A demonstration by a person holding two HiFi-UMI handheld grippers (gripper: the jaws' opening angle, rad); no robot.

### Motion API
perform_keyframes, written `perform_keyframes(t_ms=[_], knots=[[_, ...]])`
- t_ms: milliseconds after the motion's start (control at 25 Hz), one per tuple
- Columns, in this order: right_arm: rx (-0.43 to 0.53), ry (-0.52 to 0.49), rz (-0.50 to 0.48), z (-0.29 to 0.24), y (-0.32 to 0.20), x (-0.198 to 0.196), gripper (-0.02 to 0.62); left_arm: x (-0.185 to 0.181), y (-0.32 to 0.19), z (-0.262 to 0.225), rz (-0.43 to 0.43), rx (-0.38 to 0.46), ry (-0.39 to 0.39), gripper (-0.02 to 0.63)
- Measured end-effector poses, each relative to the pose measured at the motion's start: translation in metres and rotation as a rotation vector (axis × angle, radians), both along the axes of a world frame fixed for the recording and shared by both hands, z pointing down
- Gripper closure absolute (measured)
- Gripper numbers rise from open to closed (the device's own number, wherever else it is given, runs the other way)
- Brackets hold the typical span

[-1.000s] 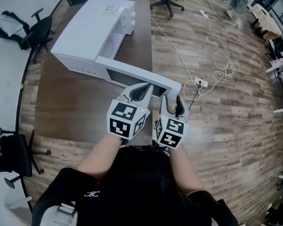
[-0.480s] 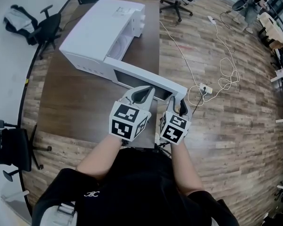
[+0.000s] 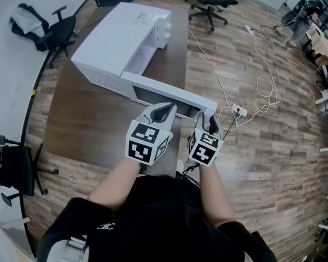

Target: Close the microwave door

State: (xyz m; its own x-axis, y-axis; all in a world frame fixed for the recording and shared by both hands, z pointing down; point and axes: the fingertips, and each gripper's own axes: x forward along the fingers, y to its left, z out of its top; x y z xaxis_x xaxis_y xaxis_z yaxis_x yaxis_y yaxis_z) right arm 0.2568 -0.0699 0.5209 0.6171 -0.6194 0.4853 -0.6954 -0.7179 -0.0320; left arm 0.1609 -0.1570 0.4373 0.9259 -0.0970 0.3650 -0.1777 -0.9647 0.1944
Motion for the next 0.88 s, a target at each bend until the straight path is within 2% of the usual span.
perform_keyframes(t_ms=[600, 880], knots=[[-0.008, -0.015, -0.083, -0.001, -0.036, 0.060, 0.459, 0.009, -0.026, -0.001, -0.137, 0.024, -0.017, 0.595], [-0.004, 0.021, -0.125, -0.002, -0.060, 0.090, 0.459, 0.009, -0.039, 0.000, -0.204, 0.032, -0.028, 0.595]])
